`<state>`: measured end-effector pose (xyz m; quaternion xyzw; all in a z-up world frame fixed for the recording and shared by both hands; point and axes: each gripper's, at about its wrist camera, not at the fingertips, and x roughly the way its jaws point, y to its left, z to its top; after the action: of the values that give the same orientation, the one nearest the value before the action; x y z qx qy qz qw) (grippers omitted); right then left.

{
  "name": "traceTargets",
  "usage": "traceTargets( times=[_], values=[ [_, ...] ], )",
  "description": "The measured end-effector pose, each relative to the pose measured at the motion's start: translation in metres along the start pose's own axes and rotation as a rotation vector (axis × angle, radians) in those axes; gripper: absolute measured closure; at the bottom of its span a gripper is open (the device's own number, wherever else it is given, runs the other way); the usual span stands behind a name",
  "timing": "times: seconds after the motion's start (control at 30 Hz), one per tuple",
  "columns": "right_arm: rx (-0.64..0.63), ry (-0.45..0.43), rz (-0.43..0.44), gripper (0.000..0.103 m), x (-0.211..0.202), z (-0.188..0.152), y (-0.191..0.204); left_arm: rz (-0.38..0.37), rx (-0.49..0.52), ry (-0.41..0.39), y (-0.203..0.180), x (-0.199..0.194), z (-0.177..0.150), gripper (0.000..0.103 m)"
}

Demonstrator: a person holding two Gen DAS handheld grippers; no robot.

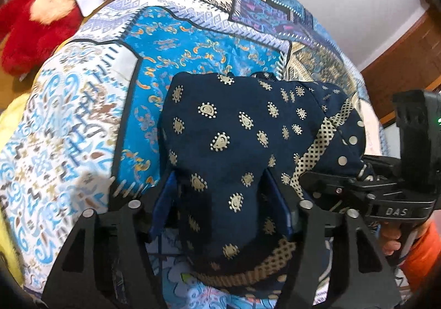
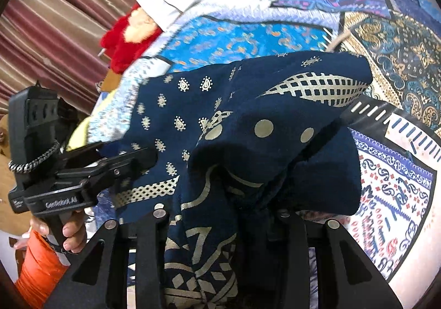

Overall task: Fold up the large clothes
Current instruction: 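Release the folded hoodie on the quilt and raise both grippers away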

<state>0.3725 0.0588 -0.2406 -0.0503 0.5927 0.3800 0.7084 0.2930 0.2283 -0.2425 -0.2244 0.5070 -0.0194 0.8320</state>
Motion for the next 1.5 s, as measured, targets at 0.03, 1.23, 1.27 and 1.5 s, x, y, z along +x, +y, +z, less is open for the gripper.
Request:
traceTargets(
  times=[0.03,1.23,1.27,1.5],
  values=[
    [-0.002,0.001,0.005,0.065,0.000,-0.002,-0.004,0.008,-0.003,-0.003,-0.001,0.005,0.001,0.030],
    [-0.051,-0.271,-0.251,0.015,-0.156,-0.124,0.003,0.247,0.219,-0.167,-0.085,-0.101,-0.098,0.014],
    [-0.061,-0.307,-0.251,0.015,-0.167,-0.127,0.012,0.239,0.212,-0.199,-0.088,-0.115,-0.098,0.014],
    [-0.135,-0.631,-0.247,0.015,-0.260,-0.157,0.084,0.158,0.230,-0.540,-0.130,-0.245,-0.107,0.014]
  ],
)
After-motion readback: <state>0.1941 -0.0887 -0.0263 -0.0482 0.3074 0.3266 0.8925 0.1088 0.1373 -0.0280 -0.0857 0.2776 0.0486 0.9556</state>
